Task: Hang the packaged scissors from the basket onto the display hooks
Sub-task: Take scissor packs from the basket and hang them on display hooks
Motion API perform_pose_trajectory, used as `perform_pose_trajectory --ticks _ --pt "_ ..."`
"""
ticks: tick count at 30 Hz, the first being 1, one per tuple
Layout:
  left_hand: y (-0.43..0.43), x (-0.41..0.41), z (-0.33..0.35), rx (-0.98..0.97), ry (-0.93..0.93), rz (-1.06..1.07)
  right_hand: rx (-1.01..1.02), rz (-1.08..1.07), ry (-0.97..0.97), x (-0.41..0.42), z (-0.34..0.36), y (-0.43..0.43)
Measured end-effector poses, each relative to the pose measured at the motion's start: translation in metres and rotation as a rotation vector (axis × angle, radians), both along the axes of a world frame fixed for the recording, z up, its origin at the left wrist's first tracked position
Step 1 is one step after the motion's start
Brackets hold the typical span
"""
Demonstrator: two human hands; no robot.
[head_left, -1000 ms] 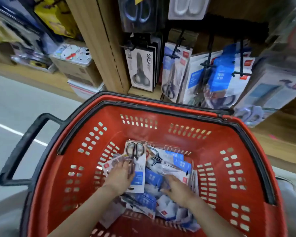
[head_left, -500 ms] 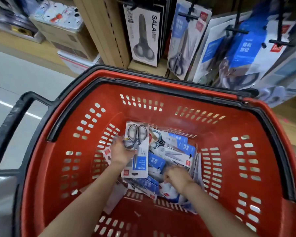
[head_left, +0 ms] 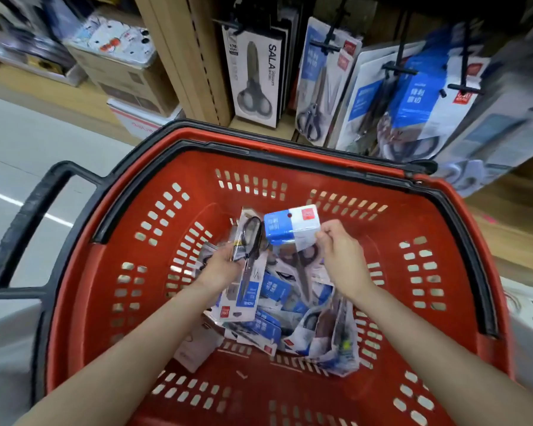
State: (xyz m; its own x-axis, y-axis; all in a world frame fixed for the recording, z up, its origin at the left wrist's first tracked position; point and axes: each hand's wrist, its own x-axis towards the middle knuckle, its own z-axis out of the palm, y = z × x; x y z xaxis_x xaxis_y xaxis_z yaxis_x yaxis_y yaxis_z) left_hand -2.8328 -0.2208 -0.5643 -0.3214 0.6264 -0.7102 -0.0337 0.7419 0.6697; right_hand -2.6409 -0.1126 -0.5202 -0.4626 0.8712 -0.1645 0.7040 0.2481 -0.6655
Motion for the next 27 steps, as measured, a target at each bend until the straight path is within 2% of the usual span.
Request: perform_pose_trajectory --ticks 2,6,10,12,15,21,27 --pt "-0.001 0.005 0.012 0.020 -0.055 0.020 -0.021 -0.077 0.090 -0.001 0.019 0.005" --pt "-0.006 0.024 0.036 0.128 -0.223 0.092 -0.142 -0.165 0.113 -0.003 0.030 0.012" --pt "-0.012 0.042 0.060 0.195 -0.400 0.140 -0.349 -0.373 0.236 0.000 0.022 0.011" --pt "-0.014 0.046 0.060 0.197 -0.437 0.069 -0.490 -0.461 0.284 0.001 0.021 0.008" --pt "-0.022 0.045 0.064 0.219 -0.424 -0.075 -0.642 -0.511 0.364 0.006 0.029 0.002" --pt "-0.029 0.044 0.067 0.236 -0.270 -0.195 -0.765 -0.431 0.581 0.020 0.064 0.000" --pt "-0.029 0.044 0.074 0.276 -0.092 -0.183 -0.584 -0.427 0.615 0.031 0.098 0.008"
